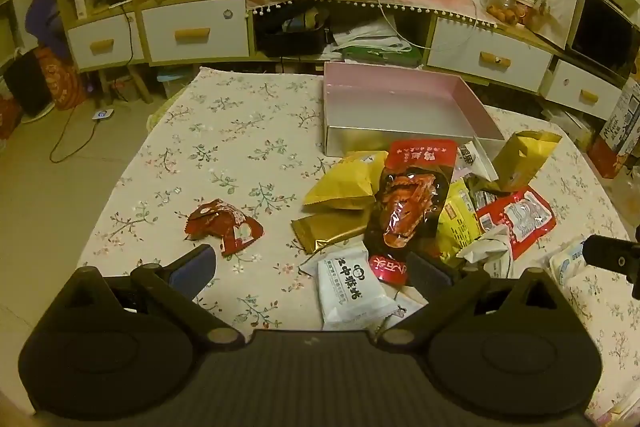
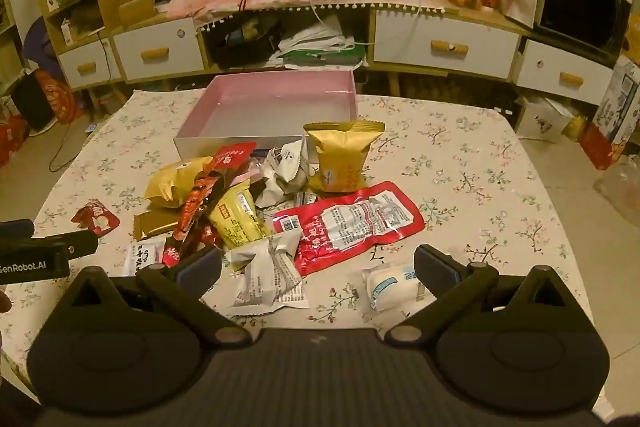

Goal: Organize snacks
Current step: 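Reach both tools into the snack pile toward yellow wrapped cakes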

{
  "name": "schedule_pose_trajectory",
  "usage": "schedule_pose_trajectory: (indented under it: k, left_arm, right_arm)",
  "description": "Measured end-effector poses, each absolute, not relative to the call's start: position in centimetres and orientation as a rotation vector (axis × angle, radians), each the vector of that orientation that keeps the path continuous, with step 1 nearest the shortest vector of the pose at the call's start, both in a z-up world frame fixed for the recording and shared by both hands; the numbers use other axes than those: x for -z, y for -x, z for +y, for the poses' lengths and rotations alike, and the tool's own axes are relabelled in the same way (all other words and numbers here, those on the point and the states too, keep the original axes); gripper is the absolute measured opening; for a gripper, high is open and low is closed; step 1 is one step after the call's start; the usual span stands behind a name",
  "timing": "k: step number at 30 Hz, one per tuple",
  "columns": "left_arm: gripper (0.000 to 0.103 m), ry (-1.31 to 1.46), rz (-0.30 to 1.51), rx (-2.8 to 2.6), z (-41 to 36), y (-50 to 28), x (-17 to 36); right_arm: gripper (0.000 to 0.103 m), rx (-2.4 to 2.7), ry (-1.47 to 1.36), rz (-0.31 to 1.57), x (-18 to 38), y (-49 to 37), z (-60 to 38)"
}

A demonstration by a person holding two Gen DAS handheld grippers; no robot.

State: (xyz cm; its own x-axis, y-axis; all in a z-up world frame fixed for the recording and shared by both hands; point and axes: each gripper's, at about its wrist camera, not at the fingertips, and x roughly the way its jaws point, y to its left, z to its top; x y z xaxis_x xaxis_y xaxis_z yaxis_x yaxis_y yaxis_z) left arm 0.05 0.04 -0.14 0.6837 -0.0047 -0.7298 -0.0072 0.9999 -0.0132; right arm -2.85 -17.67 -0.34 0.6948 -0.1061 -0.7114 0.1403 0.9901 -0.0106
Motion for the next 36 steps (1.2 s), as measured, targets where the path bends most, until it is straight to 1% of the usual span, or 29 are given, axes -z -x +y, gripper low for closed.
schedule_pose_trajectory:
  k: [10, 14, 18, 24, 25, 28, 31, 36]
  left_arm:
    - [0.103, 0.039, 0.848, 0.003, 0.5, -0.3, 0.6]
    - [0.103, 0.1, 0.874, -0.007, 1.7, -0.7, 0.5]
    - [0.103, 0.141, 0.896, -0.031, 3.0, -1.1, 0.3]
    - [0.103, 0.177, 0.878, 0.004, 3.2, -1.7, -0.1]
    - [0.103, 0.184, 0.88, 0.015, 3.3, -2.0, -0.4]
    - [0.103, 0.168, 0.881, 0.014, 3.4, -3.1, -1.9]
    - [0.103, 0.145, 0.9, 0.033, 2.9, -5.1, -2.8]
    - [0.103, 0.063, 0.959, 0.078, 0.5, -9.0, -1.6]
  right_arm:
    - [0.103, 0.109, -0.053, 0.819, 0.6, 2.7, -17.7]
    - [0.103, 0.096, -0.169, 0.843, 0.4, 2.8, -20.2]
    - [0.102, 0.132, -0.19, 0.824, -0.1, 2.5, -22.1]
    - [0.102, 0.155, -0.185, 0.705, -0.7, 2.6, -22.7]
    - [0.102, 0.159, -0.173, 0.676, -0.9, 2.5, -22.7]
    - [0.102, 0.164, -0.142, 0.681, -1.4, 1.5, -22.7]
    - [0.102, 0.162, -0.169, 0.724, -2.2, 0.1, -23.0]
    - [0.102, 0.166, -0.189, 0.762, -3.0, -3.4, -23.1]
